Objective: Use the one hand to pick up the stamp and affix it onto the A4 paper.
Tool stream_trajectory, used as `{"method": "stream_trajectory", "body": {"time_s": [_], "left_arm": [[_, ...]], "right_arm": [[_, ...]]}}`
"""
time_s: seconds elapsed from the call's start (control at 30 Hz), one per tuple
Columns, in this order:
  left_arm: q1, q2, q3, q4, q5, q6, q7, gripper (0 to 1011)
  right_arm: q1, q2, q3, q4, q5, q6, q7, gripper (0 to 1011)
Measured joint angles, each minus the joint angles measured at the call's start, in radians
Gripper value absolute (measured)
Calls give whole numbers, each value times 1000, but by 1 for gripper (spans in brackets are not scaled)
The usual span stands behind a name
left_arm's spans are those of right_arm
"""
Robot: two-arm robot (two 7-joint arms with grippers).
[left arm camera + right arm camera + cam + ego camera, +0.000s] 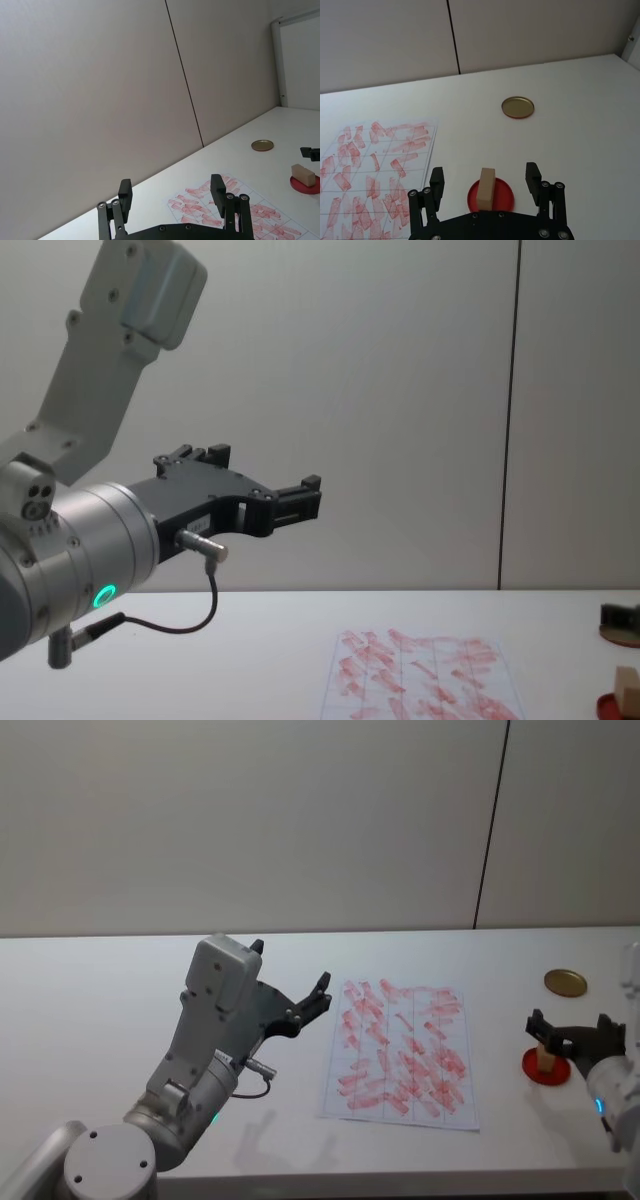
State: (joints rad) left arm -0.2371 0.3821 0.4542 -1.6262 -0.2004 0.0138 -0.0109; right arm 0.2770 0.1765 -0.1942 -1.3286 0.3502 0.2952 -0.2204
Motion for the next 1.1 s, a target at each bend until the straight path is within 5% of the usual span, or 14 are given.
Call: {"method": "stream_trajectory", "body": {"time_s": [1.1], "left_arm": [[0, 0, 0, 0, 0, 0, 0, 993]], "right_arm": [[181, -93, -5, 255, 38, 169, -97, 1001]]}}
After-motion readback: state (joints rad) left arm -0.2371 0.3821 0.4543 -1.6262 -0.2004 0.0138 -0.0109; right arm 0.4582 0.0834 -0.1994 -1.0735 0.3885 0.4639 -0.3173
